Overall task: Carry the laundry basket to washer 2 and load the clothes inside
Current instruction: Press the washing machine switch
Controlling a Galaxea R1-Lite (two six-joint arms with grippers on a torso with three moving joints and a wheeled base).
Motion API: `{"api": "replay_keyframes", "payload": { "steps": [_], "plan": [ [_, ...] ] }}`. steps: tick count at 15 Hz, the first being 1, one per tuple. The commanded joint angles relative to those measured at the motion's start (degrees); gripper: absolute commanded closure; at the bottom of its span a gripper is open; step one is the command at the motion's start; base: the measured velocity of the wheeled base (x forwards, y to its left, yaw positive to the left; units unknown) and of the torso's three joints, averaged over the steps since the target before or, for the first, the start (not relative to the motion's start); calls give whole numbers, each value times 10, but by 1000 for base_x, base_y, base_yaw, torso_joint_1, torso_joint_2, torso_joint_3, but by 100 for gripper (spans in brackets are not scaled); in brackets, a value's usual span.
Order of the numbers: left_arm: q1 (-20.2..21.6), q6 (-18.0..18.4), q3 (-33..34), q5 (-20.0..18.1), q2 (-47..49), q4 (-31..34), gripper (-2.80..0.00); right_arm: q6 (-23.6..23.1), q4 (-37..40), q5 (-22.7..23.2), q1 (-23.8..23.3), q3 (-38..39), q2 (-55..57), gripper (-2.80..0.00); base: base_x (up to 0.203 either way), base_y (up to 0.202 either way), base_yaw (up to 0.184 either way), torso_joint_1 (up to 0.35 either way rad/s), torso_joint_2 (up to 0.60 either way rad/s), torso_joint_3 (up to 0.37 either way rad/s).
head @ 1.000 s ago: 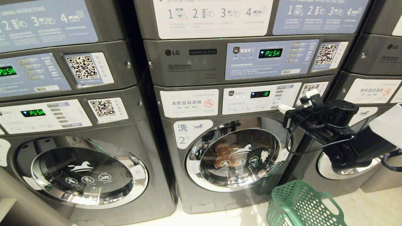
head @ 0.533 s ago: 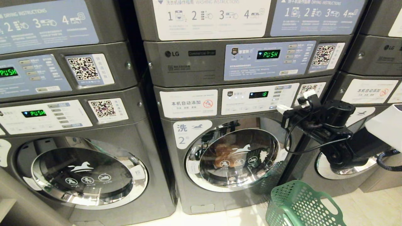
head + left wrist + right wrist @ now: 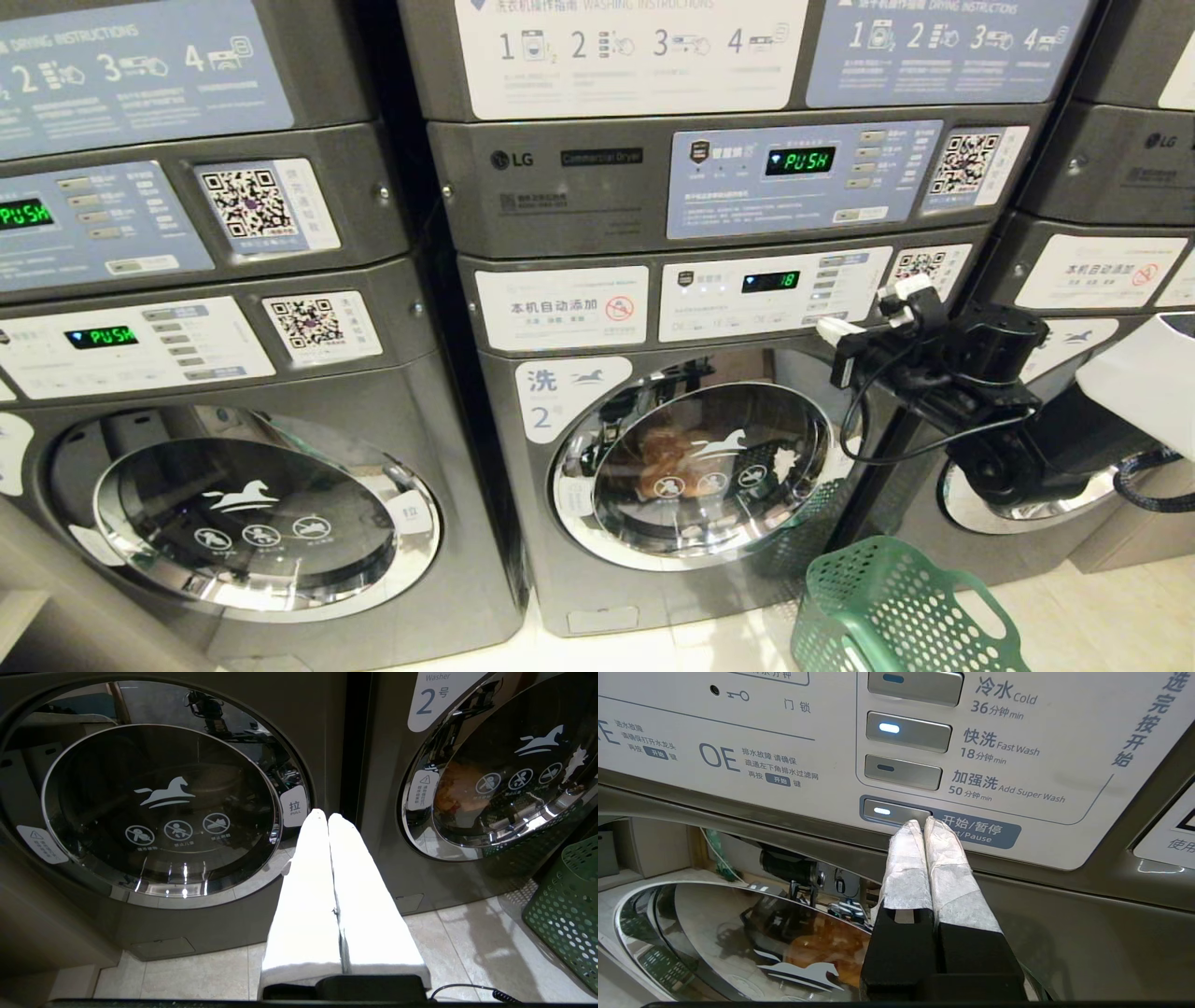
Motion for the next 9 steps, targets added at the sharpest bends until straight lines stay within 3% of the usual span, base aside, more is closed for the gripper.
{"api": "replay_keyframes", "payload": {
  "steps": [1,9],
  "plan": [
    [0,0,0,0,1,0,0,-1,-4,2,5,-1,2,0,0,0,0,0,0,0],
    [0,0,0,0,1,0,0,0,-5,-1,3,-2,-7,0,0,0,0,0,0,0]
  ]
}}
